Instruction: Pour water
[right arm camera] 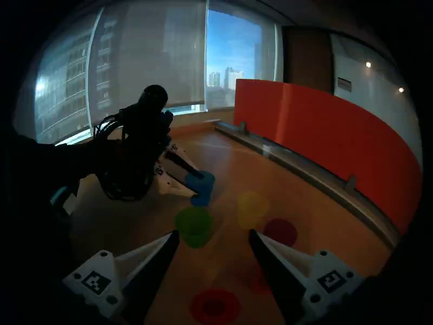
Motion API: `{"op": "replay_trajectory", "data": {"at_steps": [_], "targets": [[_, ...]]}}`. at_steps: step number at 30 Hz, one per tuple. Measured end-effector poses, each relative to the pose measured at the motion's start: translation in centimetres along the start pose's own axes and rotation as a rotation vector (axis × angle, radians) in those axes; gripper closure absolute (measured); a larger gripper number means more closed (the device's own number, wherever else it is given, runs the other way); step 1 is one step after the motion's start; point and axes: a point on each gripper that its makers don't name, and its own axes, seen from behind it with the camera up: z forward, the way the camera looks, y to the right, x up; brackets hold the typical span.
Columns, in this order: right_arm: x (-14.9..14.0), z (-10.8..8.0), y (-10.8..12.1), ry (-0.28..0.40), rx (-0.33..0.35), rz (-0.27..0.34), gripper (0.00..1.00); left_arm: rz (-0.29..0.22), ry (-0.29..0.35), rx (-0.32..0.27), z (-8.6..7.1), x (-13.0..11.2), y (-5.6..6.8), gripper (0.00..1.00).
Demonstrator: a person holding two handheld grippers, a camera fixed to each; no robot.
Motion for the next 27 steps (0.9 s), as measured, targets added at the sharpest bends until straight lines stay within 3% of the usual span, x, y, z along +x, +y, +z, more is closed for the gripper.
{"op": "replay_trajectory", "data": {"at_steps": [14, 27], "targets": [[0.2, 1.0, -0.8, -0.011, 0.008, -0.004, 0.01, 0.007, 0.104, 0.022, -3.2, 3.3, -0.5, 0.15], [0.0, 3.3, -1.2, -0.055, 0.02, -0.008, 0.01, 0.005, 0.212, 0.047, -5.4, 5.8, -1.3, 0.15]]}}
